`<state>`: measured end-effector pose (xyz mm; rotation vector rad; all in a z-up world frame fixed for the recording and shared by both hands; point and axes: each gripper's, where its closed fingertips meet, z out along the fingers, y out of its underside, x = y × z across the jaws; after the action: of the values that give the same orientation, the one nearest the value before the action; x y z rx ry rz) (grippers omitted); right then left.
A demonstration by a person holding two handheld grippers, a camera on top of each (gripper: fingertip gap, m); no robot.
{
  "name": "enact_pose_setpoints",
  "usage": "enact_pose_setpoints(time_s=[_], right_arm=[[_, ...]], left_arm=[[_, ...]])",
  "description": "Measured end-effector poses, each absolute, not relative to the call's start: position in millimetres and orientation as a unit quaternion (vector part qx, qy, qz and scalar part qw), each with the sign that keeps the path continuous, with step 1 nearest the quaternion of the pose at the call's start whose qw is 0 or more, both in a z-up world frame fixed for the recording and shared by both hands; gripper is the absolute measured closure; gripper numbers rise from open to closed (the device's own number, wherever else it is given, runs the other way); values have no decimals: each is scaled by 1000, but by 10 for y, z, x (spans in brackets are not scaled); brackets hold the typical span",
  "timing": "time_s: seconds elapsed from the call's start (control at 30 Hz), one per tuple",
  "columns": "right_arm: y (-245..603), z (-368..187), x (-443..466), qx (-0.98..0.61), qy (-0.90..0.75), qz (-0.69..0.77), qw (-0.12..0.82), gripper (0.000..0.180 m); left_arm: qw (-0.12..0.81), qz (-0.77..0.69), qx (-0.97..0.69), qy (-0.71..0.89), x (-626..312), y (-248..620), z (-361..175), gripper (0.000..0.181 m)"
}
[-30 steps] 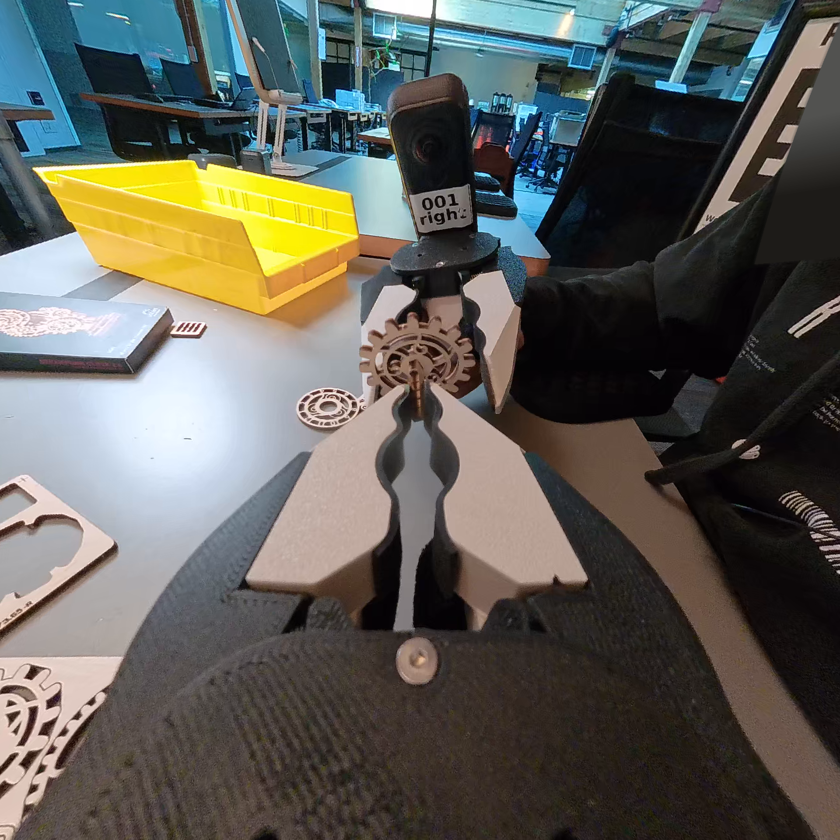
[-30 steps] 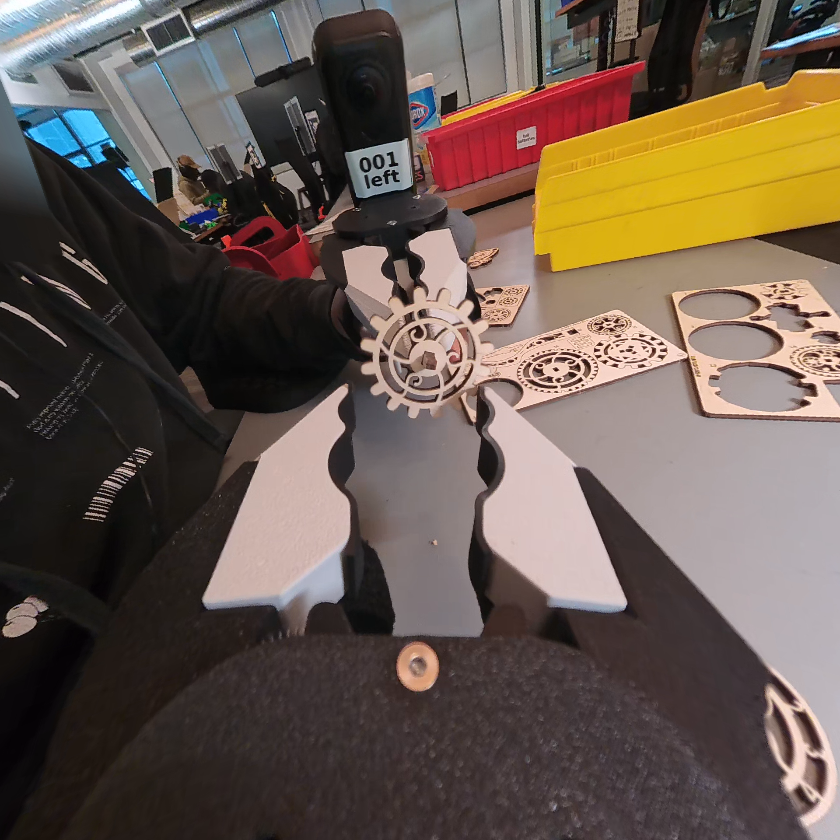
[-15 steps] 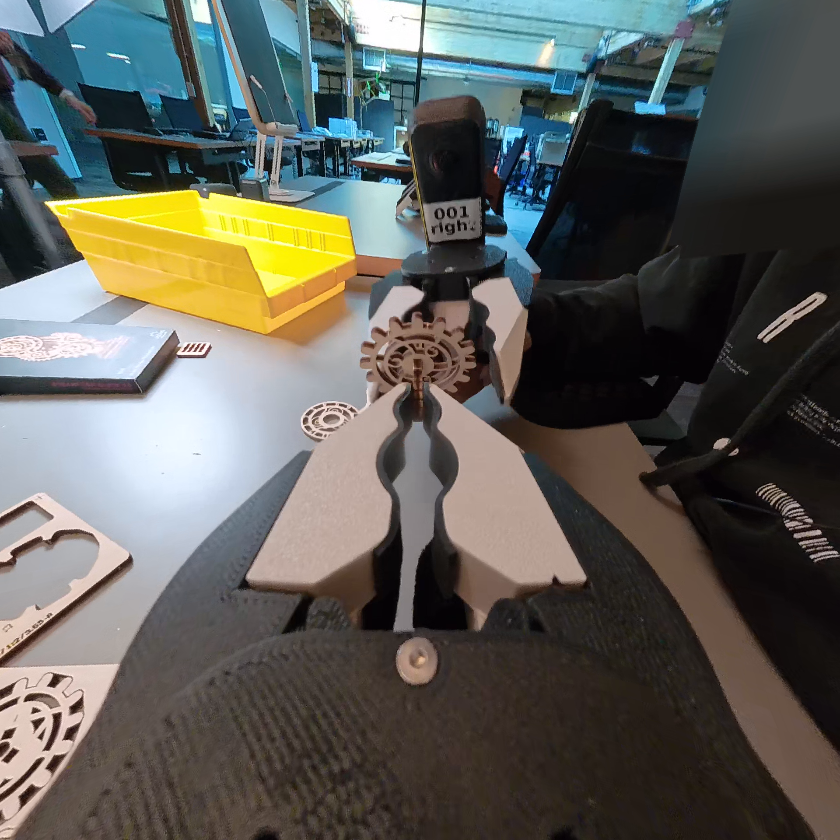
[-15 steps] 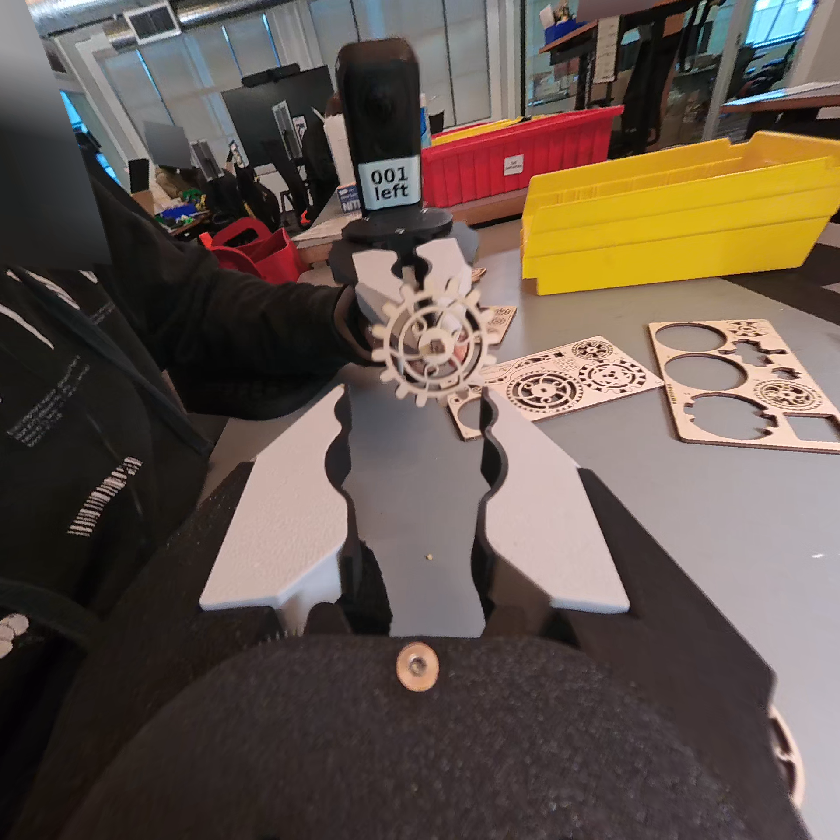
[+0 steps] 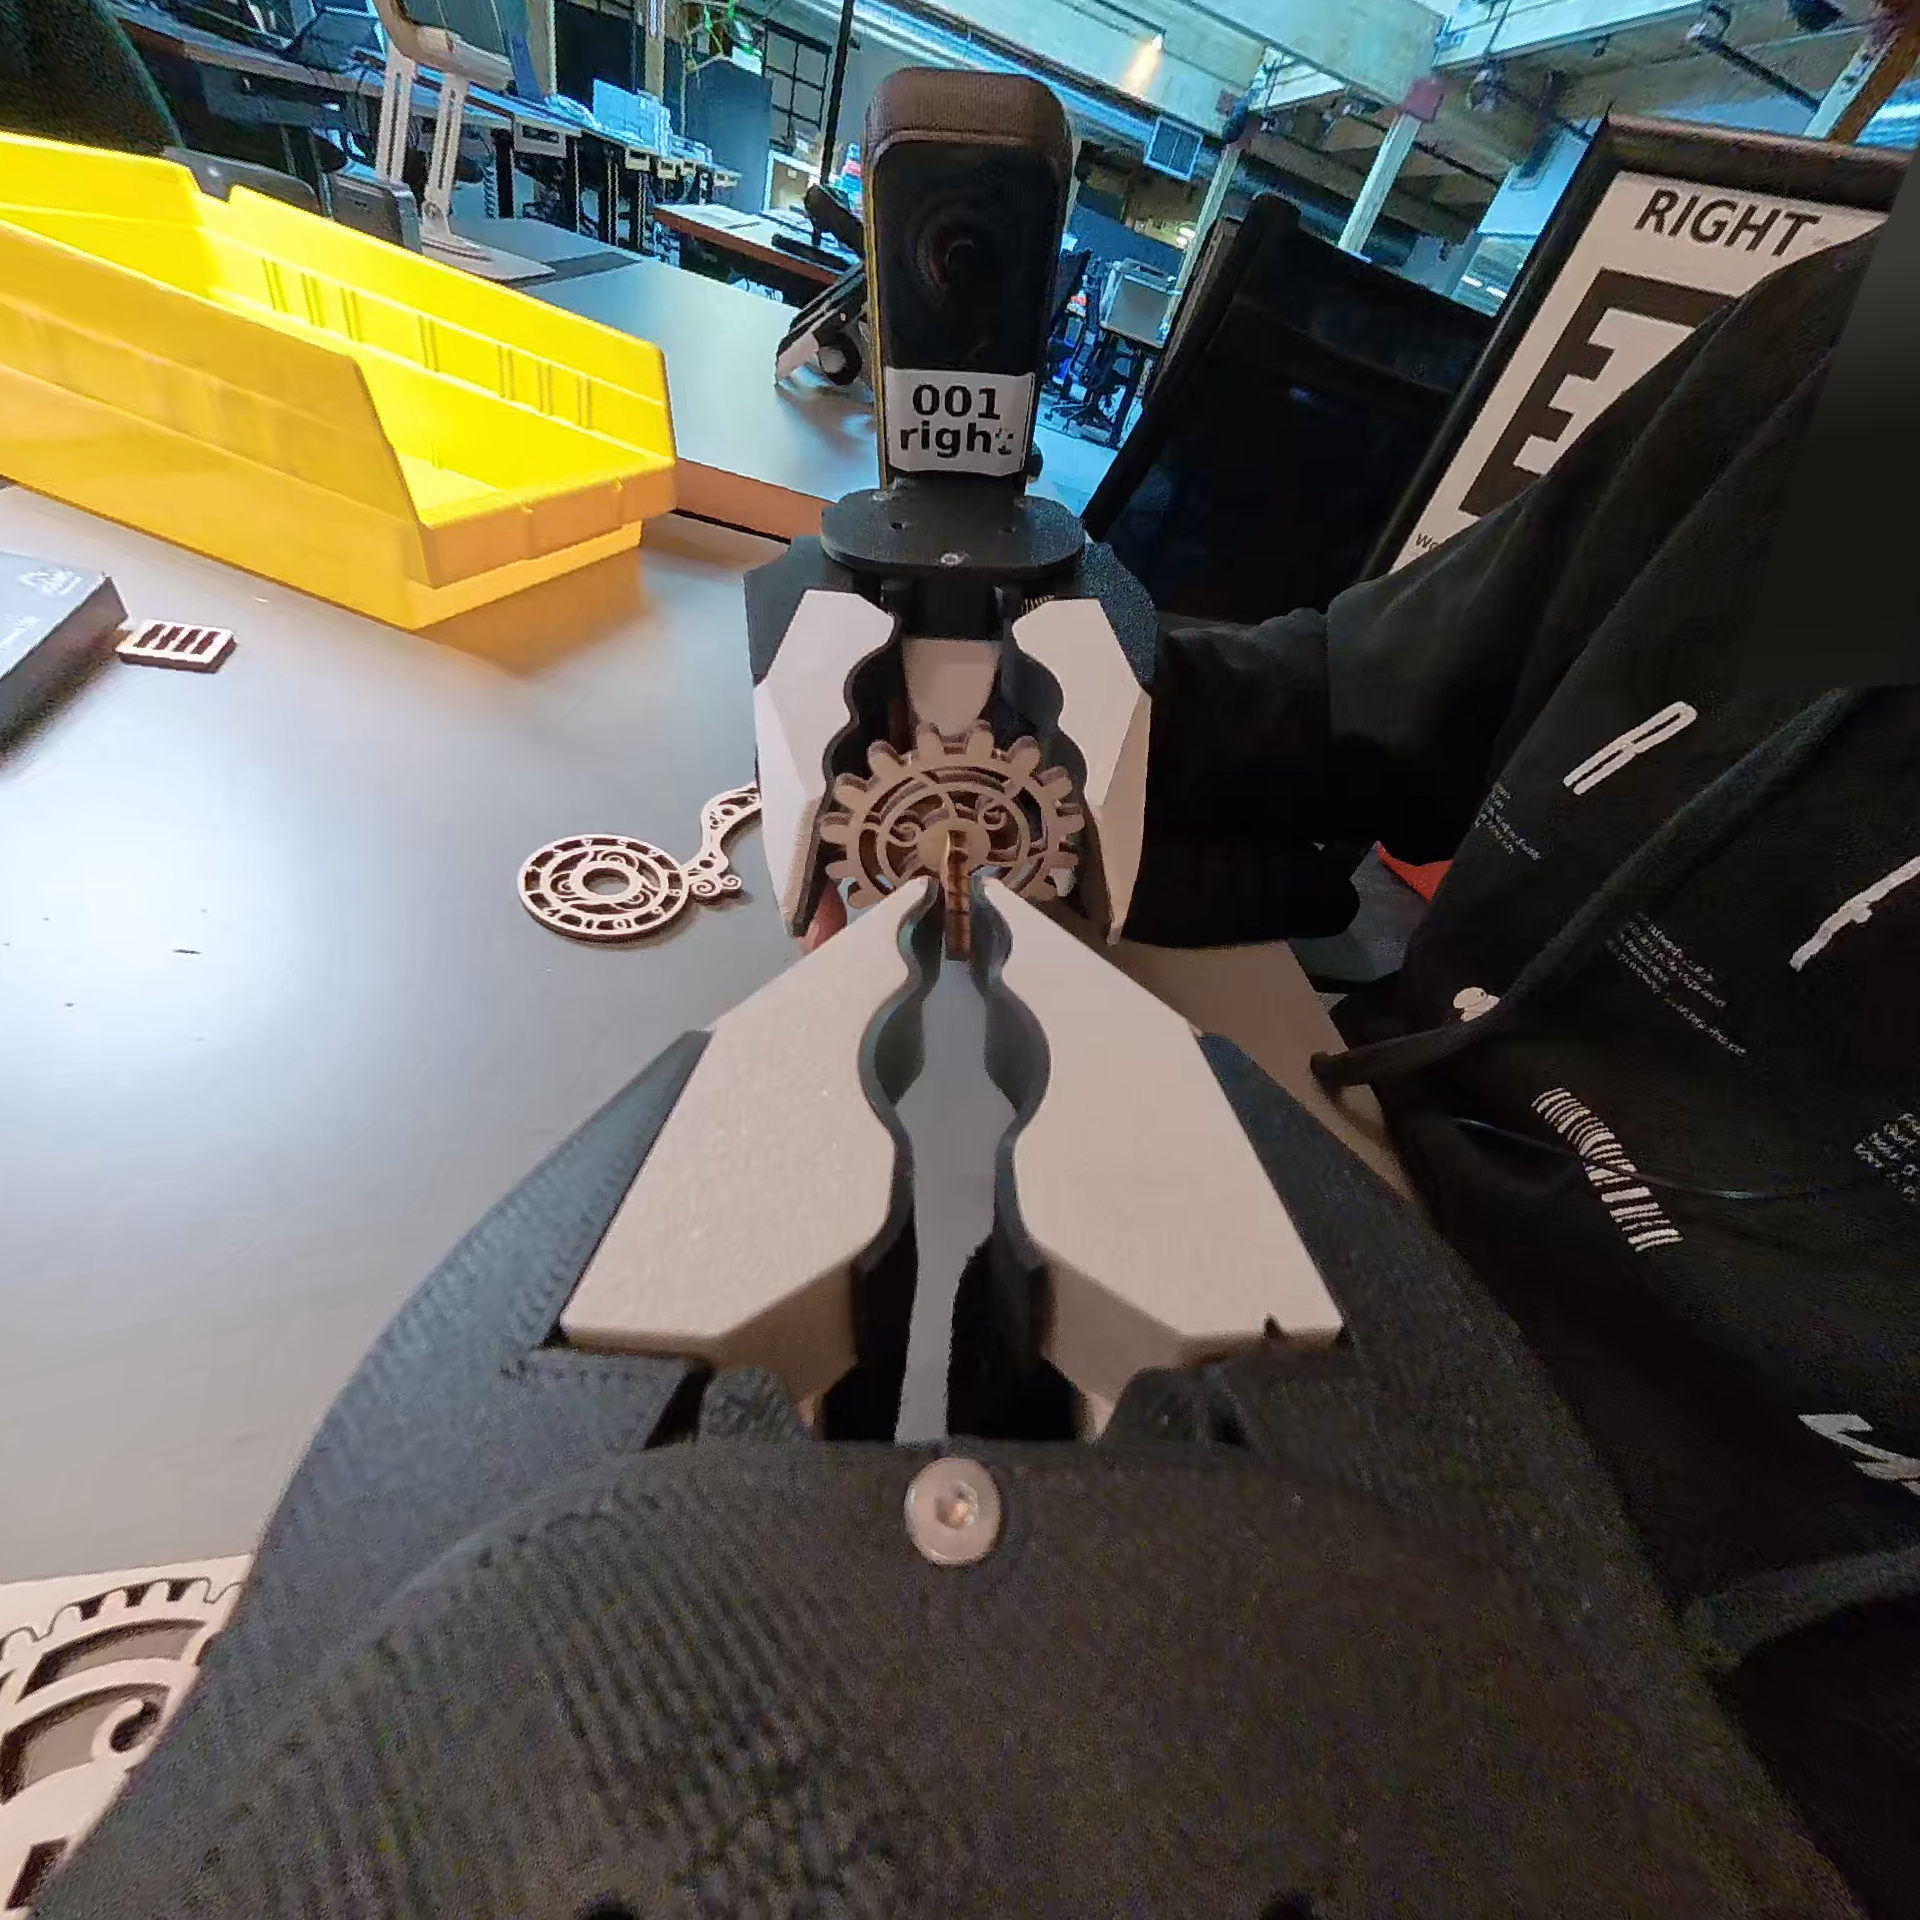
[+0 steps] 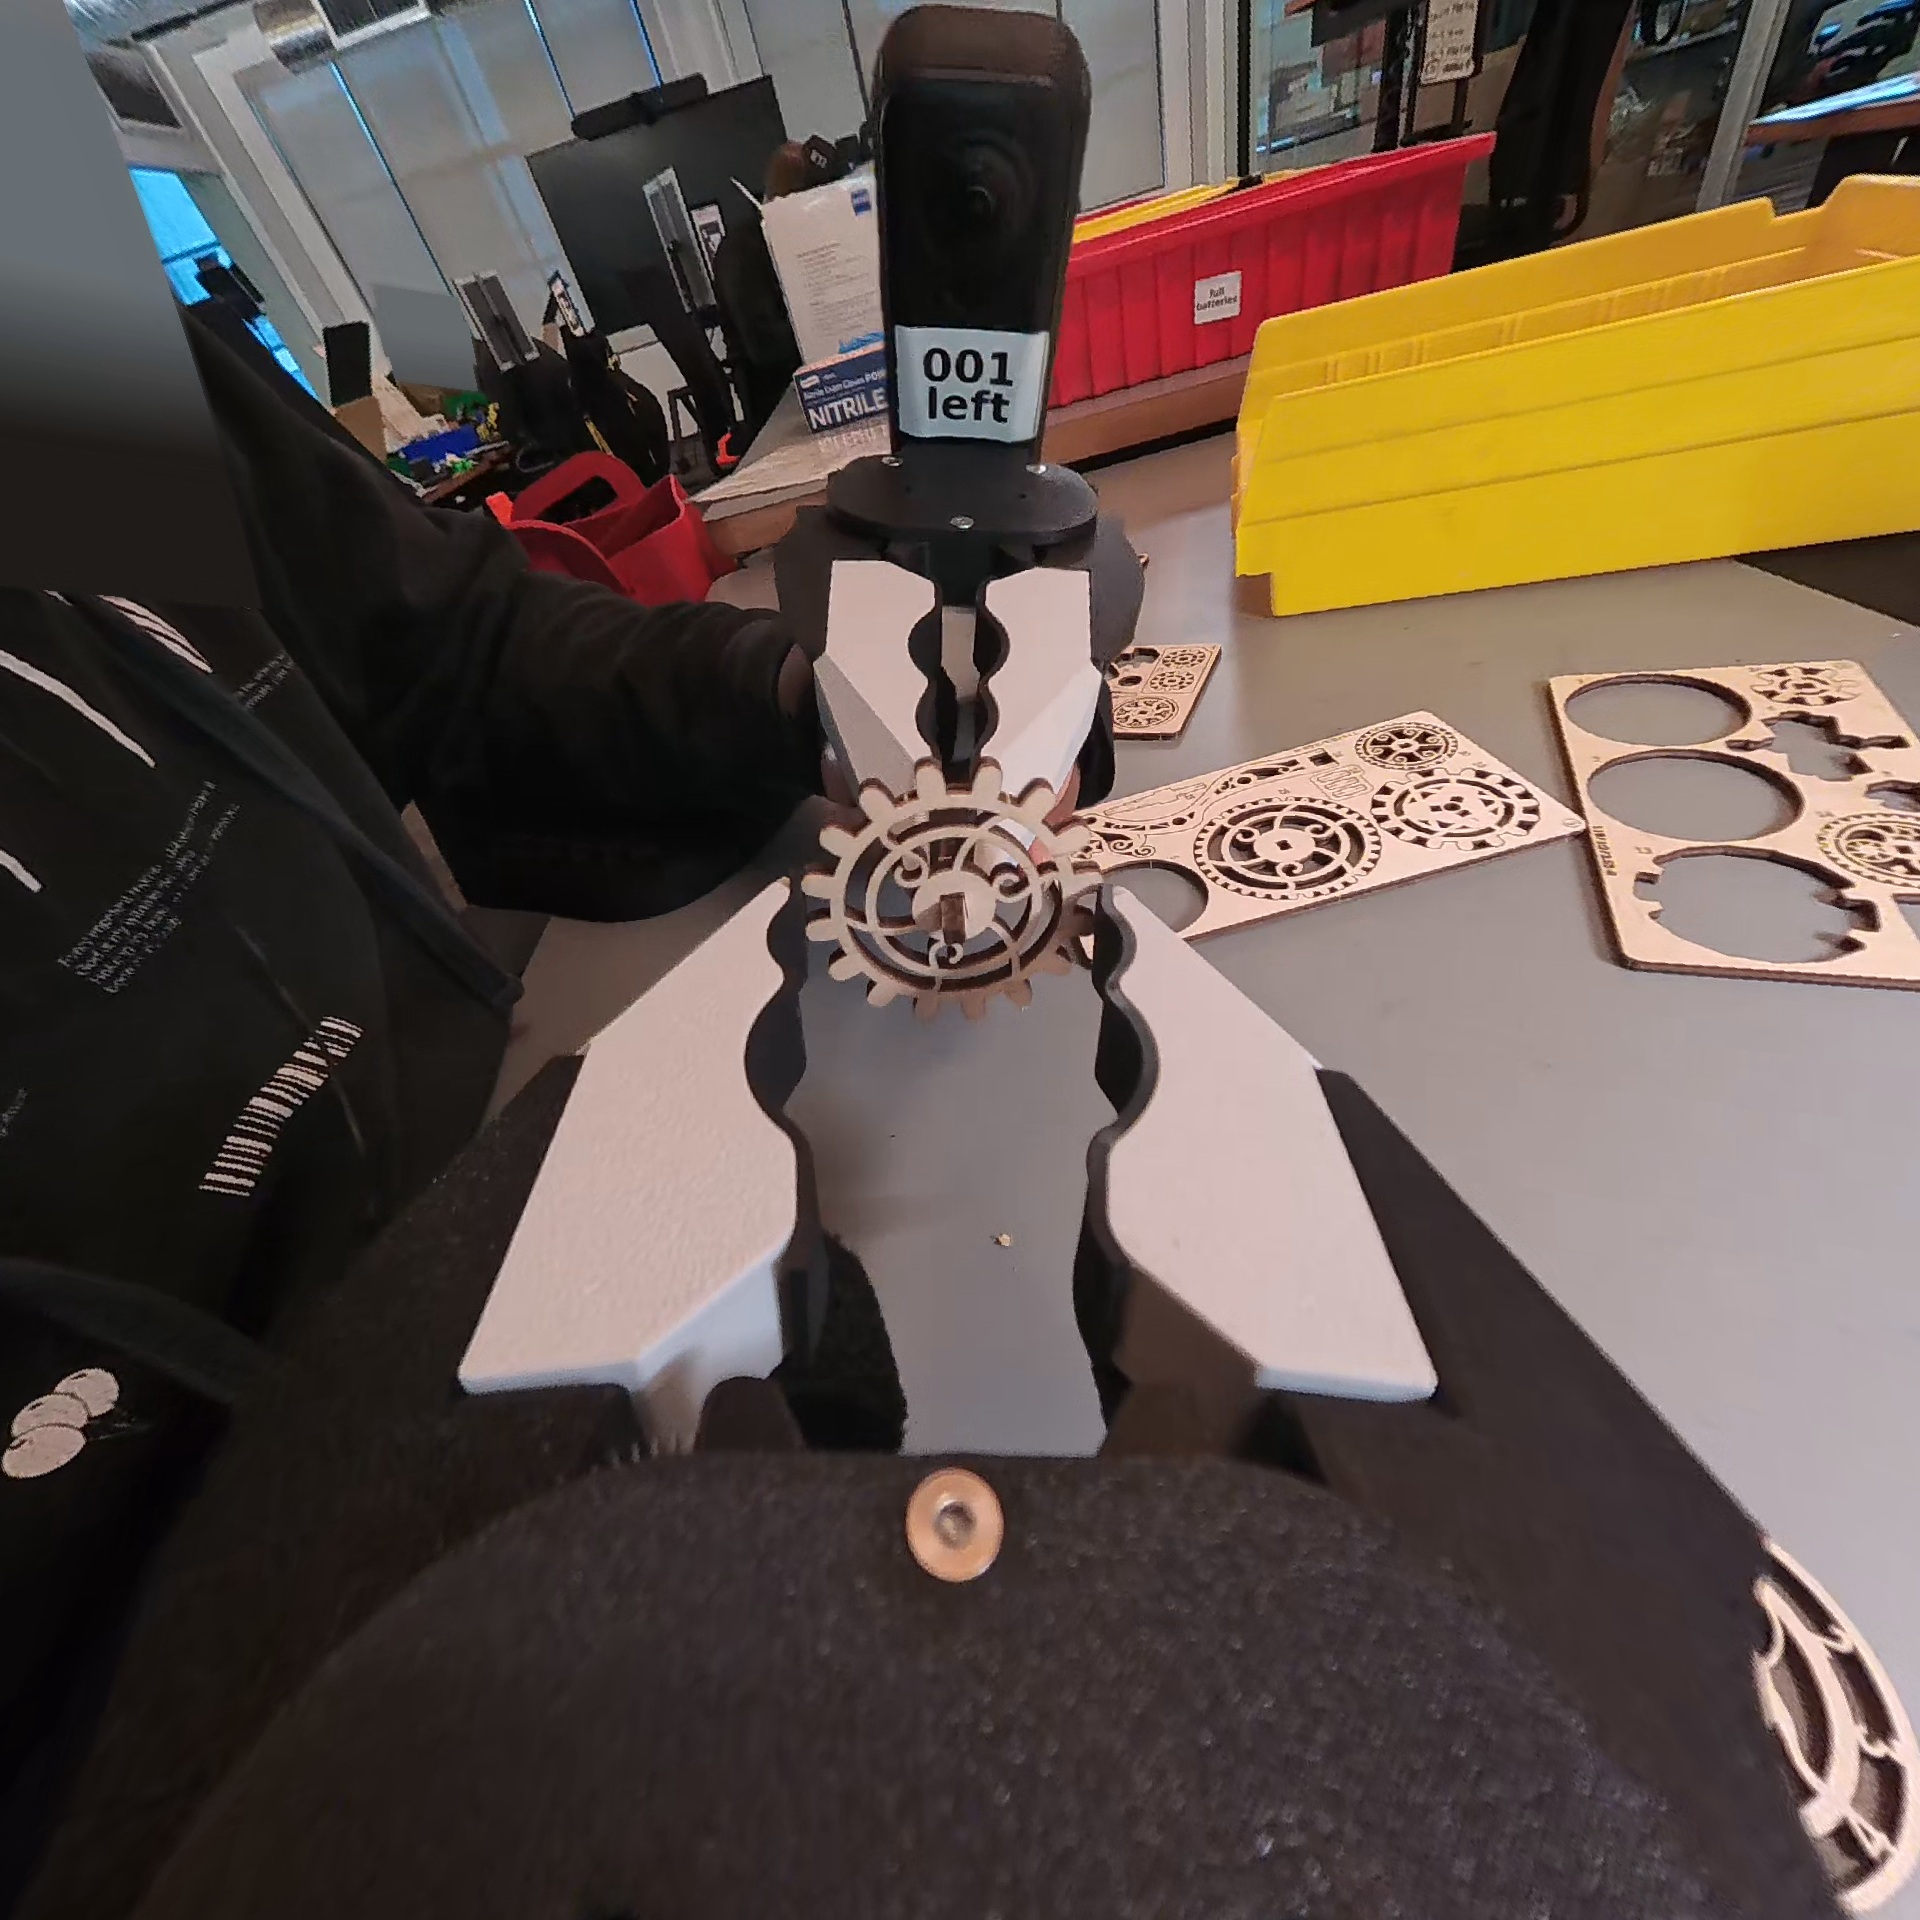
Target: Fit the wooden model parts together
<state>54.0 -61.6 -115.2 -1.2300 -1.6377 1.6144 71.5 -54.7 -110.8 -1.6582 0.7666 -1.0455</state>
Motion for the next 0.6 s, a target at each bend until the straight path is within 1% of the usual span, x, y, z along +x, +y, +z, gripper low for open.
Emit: enact_pose_setpoints(time_s=[0.27, 0.37, 0.43, 0.6], right_arm=[[-595, -1135, 517, -453, -596, 607, 267, 127], [-563, -1123, 510, -456, -588, 610, 272, 127], [-569, -1129, 503, -457, -589, 609, 271, 126], [-467, -1156, 473, -473, -598, 573, 300, 126]], left_arm=[[508, -422, -683, 312, 697, -518, -1093, 179], [516, -418, -681, 309, 695, -504, -1081, 175], [517, -414, -683, 308, 684, -495, -1090, 179], [523, -400, -691, 298, 605, -434, -1112, 179]])
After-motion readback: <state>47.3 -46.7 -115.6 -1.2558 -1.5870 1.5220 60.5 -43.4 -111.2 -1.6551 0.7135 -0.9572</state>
